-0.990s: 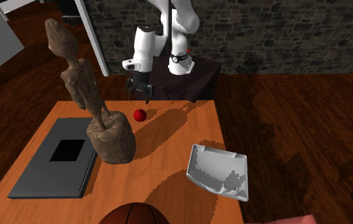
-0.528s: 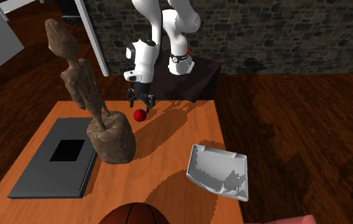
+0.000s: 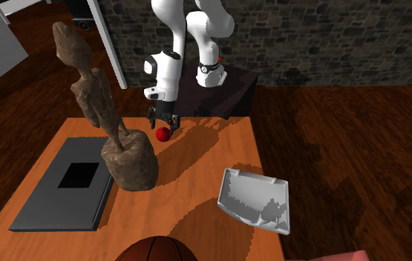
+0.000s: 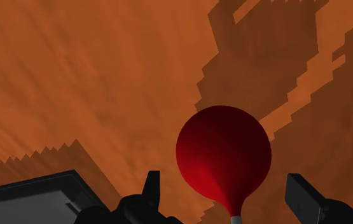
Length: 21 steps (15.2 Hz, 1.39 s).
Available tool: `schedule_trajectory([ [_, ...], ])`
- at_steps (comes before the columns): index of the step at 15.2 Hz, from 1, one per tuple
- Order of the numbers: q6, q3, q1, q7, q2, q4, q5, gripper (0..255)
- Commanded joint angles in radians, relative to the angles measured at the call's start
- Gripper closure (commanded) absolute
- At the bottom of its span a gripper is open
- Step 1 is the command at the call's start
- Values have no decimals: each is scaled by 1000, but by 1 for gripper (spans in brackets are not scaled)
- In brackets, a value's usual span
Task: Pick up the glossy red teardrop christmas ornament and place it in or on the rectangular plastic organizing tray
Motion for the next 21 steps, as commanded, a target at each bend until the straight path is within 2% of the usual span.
schedule_trajectory([
  [1,0,0,0,0,0,0,0,0],
  [2,0,0,0,0,0,0,0,0],
  [3,0,0,0,0,0,0,0,255],
  [12,0,0,0,0,0,0,0,255],
  [16,-63,163,-147,-185,-80,-53,166,255],
  [21,-120,330,-286,-392,-167,-105,378,255],
])
